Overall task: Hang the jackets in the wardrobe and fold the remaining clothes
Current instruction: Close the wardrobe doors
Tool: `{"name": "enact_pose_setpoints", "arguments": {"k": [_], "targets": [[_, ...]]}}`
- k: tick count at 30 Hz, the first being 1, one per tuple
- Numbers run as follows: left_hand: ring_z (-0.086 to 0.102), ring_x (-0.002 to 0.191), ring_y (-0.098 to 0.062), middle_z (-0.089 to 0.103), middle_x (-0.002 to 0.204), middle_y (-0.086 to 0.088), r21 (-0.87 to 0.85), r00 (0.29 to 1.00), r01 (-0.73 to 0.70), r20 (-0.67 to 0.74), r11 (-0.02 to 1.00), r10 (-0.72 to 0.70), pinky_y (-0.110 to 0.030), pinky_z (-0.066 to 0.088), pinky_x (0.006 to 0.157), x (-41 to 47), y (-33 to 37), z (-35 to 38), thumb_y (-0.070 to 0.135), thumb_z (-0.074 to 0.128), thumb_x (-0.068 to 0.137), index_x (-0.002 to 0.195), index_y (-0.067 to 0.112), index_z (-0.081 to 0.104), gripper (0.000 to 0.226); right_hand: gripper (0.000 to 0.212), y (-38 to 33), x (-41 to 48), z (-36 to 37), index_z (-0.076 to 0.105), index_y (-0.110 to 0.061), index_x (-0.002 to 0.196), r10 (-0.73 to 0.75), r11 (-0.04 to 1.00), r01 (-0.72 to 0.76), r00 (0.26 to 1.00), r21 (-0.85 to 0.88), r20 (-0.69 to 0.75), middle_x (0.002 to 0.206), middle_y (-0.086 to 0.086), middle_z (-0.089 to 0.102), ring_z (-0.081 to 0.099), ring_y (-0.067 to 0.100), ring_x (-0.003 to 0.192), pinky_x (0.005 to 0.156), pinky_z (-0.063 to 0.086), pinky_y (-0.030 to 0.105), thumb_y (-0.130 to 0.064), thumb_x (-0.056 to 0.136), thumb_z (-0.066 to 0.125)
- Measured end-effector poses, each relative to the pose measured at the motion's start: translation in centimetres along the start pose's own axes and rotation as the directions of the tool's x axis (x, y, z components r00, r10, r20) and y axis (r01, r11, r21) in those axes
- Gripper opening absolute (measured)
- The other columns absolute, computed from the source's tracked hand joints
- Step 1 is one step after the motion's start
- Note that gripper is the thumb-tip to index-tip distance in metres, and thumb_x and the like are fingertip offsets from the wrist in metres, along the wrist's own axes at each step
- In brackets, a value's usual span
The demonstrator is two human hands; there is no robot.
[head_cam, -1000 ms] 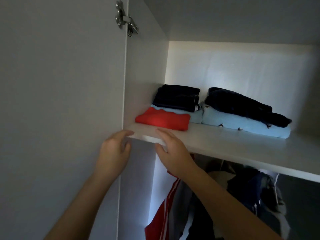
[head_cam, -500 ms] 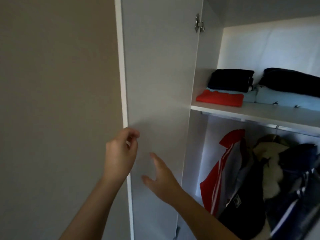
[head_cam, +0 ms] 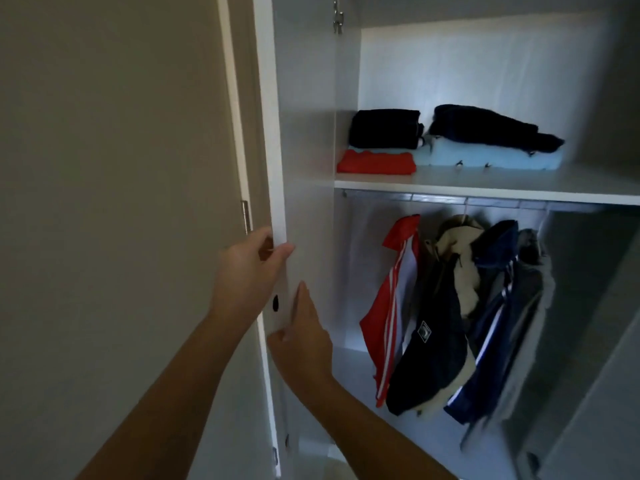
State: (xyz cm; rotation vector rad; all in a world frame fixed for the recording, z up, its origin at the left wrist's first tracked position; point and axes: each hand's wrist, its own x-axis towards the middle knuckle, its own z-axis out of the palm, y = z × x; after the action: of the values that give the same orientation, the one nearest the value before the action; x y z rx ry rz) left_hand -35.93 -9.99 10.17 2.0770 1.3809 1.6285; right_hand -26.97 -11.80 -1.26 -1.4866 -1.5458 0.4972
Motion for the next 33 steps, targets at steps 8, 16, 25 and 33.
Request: {"name": "enact_pose_setpoints", "arguments": {"k": [8, 16, 25, 33], "targets": [[0.067, 0.085, -0.002, 0.064, 0.11, 0.016, -0.42, 0.944, -0.024, 0.29, 0.907, 0.16, -0.017, 0.054, 0.073, -1.5, 2.3, 10.7, 0.017, 0.071, 0.084, 0.096, 0.039, 0.062, 0.026, 0.019, 7.6, -1.5, -12.9, 0.052, -0.016, 0.107, 0.056, 0.998, -0.052, 0.992, 0.046, -0.109, 0.079, 0.001, 0.059, 0.058, 0.017, 0.07, 0.07, 0.055, 0.038, -0.009, 0.09, 0.053], [0.064, 0.072, -0.002, 0.067, 0.096, 0.011, -0.415, 0.829, 0.036, 0.52, 0.909, 0.205, -0.015, 0.051, 0.068, -2.4, 4.9, 25.2, 0.008, 0.07, 0.084, 0.092, 0.034, 0.065, 0.027, 0.013, 16.2, 3.5, -24.1, 0.06, -0.012, 0.106, 0.183, 0.982, -0.188, 0.952, 0.001, -0.246, 0.1, 0.004, 0.067, 0.063, 0.017, 0.092, 0.079, 0.053, 0.024, -0.013, 0.094, 0.056], [0.057, 0.073, 0.003, 0.065, 0.083, 0.009, -0.242, 0.875, 0.004, 0.471, 0.97, 0.114, -0.004, 0.041, 0.068, 2.7, 7.1, 37.5, 0.008, 0.072, 0.081, 0.09, 0.014, 0.072, 0.011, 0.018, 23.4, 12.4, -29.8, 0.064, 0.003, 0.106, 0.221, 0.967, -0.24, 0.958, -0.087, -0.183, 0.102, 0.016, 0.067, 0.059, 0.021, 0.085, 0.069, 0.041, 0.021, -0.006, 0.095, 0.053], [0.054, 0.071, 0.005, 0.061, 0.082, 0.008, -0.201, 0.9, -0.029, 0.422, 0.979, 0.113, 0.0, 0.038, 0.068, 6.0, 6.9, 42.8, 0.008, 0.072, 0.082, 0.094, 0.007, 0.071, 0.012, 0.021, 27.8, 17.8, -31.1, 0.066, -0.001, 0.108, 0.219, 0.97, -0.233, 0.962, -0.071, -0.164, 0.101, 0.013, 0.069, 0.059, 0.018, 0.083, 0.068, 0.044, 0.023, -0.006, 0.095, 0.051]]}}
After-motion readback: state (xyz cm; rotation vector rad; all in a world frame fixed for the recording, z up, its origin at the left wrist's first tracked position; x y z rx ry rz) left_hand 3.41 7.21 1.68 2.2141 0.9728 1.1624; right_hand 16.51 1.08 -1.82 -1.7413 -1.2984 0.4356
